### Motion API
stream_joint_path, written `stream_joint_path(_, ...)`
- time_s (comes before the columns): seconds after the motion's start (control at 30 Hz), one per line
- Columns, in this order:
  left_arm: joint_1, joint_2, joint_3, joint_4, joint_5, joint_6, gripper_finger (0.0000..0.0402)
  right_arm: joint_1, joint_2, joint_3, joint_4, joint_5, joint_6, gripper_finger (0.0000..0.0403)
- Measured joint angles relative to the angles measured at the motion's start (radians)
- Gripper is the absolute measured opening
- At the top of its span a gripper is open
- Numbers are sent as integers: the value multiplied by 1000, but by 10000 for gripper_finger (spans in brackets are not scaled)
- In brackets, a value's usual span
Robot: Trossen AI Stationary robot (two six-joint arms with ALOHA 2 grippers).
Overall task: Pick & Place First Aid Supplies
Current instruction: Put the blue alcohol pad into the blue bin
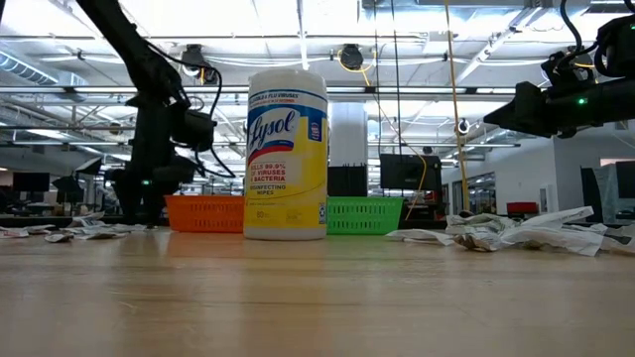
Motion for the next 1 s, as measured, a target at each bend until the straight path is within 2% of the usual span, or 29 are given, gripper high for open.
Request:
stream_joint_path(0.17,1,-1,-27,24,-1,26,250,0,0,0,0,0,0,272)
stream_joint_path(0.3,0,-2,-27,26,5,26,214,0,0,0,0,0,0,271)
stream_joint_path(0.7,1,-39,-6,15,-8,-9,11,0,0,0,0,0,0,270)
stream_joint_path(0.83,3,-79,27,-19,-10,-15,17,0,0,0,0,0,0,272)
stream_joint_path(1.0,11,-90,106,-142,-27,-16,12,0,0,0,0,0,0,274)
